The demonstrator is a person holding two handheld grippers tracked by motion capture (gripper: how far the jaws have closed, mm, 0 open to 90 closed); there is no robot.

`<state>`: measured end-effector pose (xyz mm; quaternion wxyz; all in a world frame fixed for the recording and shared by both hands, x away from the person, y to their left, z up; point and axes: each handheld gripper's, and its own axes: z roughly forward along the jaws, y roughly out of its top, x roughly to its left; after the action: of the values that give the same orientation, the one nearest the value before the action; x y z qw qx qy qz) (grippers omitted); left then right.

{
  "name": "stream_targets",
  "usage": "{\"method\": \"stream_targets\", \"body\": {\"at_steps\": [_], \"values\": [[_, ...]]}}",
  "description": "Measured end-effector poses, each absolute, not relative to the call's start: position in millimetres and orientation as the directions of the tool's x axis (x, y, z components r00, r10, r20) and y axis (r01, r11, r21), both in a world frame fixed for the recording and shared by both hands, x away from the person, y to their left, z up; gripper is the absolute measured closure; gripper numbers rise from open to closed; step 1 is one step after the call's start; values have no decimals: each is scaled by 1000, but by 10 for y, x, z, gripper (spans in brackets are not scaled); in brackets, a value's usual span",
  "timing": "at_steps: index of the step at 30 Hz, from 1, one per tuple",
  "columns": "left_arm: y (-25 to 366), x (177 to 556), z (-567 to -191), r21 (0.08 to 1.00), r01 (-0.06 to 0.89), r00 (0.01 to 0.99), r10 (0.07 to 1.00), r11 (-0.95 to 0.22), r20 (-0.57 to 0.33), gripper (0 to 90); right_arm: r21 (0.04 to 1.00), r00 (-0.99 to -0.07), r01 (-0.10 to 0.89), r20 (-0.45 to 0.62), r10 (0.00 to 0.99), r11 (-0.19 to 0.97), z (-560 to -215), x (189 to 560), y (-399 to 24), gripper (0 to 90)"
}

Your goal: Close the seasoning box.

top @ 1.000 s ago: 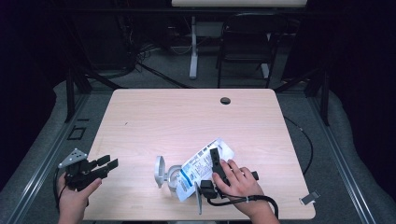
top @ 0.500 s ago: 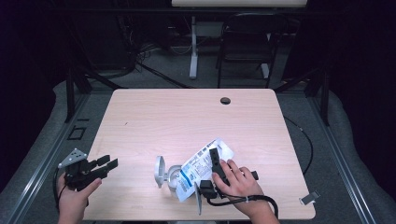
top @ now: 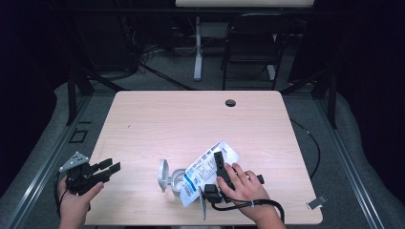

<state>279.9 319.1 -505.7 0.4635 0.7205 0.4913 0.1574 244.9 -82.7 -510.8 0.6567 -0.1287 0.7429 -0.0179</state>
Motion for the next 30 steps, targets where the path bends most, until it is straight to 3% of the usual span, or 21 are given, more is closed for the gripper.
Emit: {"method": "stream_targets", "body": {"at_steps": [30], "values": [[3194, 2796, -5051, 822, 563, 467, 854, -89, -227, 555, -189, -114, -156, -972, -208, 970, -5094, 2432, -843, 691]]}}
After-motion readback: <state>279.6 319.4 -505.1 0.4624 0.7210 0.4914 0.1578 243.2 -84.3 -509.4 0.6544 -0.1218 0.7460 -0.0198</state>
